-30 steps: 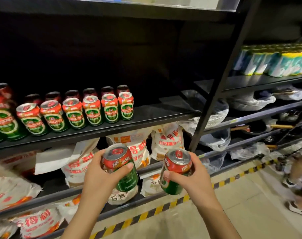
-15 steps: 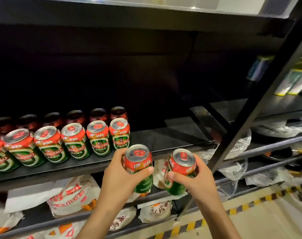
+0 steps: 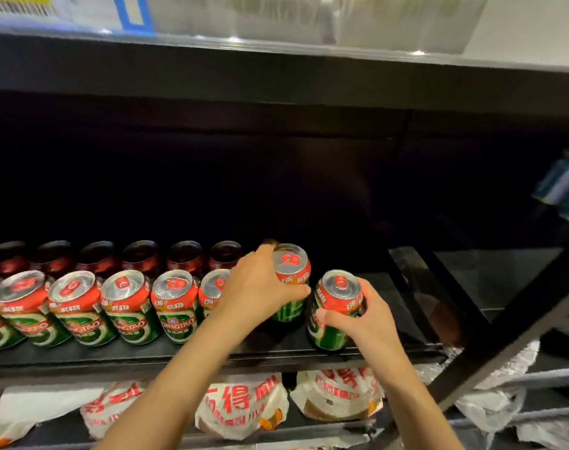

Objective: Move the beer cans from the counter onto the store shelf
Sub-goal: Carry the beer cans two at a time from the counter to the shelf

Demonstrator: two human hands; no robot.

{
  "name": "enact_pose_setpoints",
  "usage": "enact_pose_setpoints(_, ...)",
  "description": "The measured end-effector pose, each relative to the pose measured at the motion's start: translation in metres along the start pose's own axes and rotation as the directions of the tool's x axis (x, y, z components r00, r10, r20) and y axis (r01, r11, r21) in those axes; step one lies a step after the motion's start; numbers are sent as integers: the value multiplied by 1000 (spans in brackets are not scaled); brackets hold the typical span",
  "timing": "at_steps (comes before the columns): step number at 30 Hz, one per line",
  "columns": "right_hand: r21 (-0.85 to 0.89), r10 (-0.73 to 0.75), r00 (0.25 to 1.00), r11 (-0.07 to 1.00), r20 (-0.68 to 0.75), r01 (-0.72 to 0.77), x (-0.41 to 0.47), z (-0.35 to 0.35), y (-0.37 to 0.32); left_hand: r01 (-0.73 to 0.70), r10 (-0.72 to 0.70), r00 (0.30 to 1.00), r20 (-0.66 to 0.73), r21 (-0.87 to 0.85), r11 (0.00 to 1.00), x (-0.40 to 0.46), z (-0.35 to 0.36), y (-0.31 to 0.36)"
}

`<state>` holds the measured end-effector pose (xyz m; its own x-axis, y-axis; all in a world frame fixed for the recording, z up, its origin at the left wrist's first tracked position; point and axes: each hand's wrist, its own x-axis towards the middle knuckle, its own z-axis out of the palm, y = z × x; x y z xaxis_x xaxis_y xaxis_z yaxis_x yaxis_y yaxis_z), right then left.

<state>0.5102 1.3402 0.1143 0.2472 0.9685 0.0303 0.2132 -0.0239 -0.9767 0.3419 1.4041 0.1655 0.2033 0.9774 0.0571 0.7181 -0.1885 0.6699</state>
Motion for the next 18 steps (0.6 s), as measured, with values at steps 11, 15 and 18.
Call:
enact_pose_setpoints(11,-19,73,996,997,60,-72,67,20,18,-123,53,976,211,334,934,76,-30,-16)
enact_pose_setpoints(15,-11,56,996,998,75,-55,77,26,25,-136,67,977,201,353,926,89,-23,-32)
enact_pose_setpoints(18,5,39,996,999,83,-40,84,32,28,-131,45,973,228,375,918,95,-20,-38)
